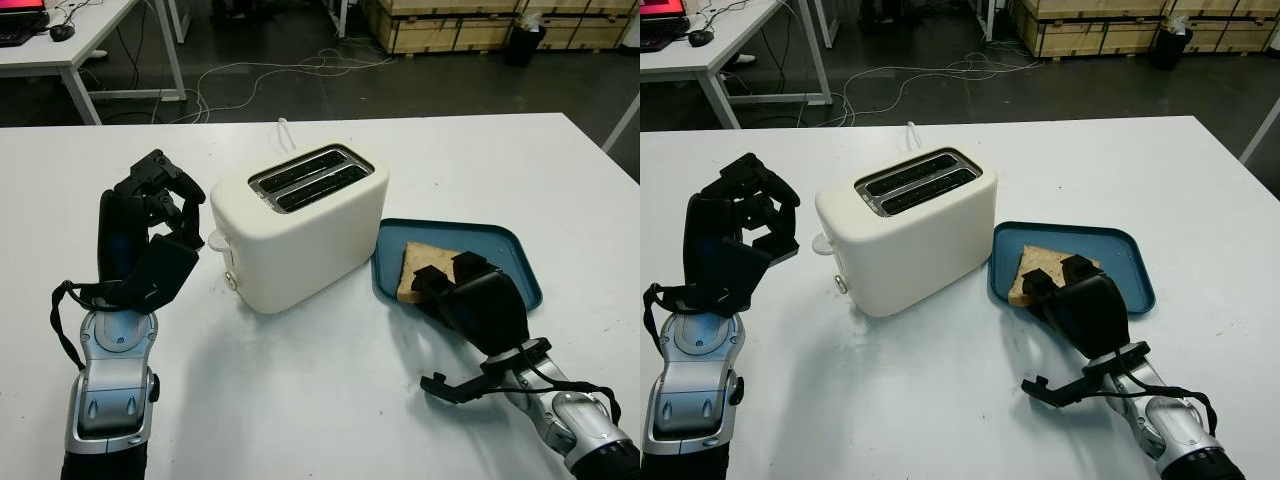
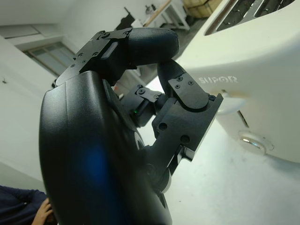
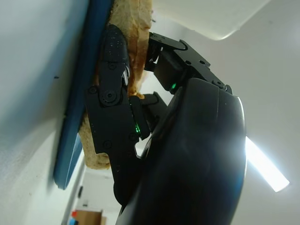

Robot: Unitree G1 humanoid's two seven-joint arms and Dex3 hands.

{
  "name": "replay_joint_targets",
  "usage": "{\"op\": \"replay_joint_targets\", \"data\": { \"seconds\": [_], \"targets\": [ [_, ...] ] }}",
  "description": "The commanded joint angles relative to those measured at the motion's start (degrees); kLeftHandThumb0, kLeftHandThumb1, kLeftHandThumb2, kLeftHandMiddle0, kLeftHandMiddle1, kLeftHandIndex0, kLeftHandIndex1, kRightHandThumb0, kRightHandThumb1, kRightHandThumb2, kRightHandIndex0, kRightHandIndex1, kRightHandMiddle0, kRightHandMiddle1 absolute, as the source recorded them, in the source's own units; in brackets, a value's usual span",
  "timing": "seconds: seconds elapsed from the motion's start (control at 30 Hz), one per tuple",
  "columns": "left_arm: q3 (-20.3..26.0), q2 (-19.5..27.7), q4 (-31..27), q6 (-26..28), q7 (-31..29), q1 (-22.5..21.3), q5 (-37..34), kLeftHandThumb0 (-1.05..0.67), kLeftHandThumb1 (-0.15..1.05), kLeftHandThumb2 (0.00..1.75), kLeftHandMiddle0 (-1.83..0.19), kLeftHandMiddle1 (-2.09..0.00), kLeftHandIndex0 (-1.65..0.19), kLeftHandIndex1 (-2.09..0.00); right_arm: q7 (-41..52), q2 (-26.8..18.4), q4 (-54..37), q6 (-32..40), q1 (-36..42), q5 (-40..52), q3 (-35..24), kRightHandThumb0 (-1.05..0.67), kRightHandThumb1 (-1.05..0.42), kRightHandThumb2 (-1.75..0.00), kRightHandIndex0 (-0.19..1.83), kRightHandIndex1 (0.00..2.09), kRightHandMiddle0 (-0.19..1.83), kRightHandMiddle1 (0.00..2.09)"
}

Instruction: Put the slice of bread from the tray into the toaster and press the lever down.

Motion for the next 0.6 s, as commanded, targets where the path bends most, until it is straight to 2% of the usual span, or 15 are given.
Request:
{"op": "replay_joint_targets", "data": {
  "seconds": [0.0, 0.2, 0.27, 0.43, 0.57],
  "targets": [
    [0.07, 0.18, -0.28, -1.04, -0.12, 0.48, -0.66, -0.19, 0.57, 1.19, -0.97, -1.75, -0.64, -1.75, -3.54, -0.62, 0.23, -1.55, -0.97, 0.85, -0.68, -0.43, -0.92, -0.49, 0.77, 1.75, 0.7, 1.46],
    [-0.01, 0.37, -0.06, -0.96, -0.14, 0.49, -0.32, -0.19, 0.56, 1.2, -0.98, -1.75, -0.65, -1.75, -8.49, -1.19, 4.85, -8.5, -4.75, 4.5, -1.84, -0.4, -0.92, -0.4, 0.81, 1.75, 0.74, 1.46],
    [-0.14, 0.37, -0.19, -0.83, -0.03, 0.58, 0.01, -0.19, 0.56, 1.2, -0.97, -1.75, -0.64, -1.75, -8.77, -1.5, 6.34, -11.22, -6.51, 6.73, -3.0, -0.39, -0.92, -0.44, 0.8, 1.75, 0.69, 1.52],
    [-0.17, 0.27, -0.31, -0.58, 0.01, 0.56, 0.08, -0.2, 0.56, 1.19, -0.96, -1.75, -0.63, -1.75, -0.19, -1.98, 7.61, -13.99, -9.88, 15.26, -6.64, -0.42, -0.92, -0.51, 0.78, 1.75, 0.57, 1.67],
    [-0.17, 0.21, -0.65, 0.0, 0.09, 0.53, 0.35, -0.19, 0.56, 1.2, -0.95, -1.75, -0.62, -1.75, 7.87, -2.32, 8.61, -16.4, -13.24, 23.45, -10.01, -0.44, -0.92, -0.55, 0.8, 1.75, 0.63, 1.58]
  ]
}}
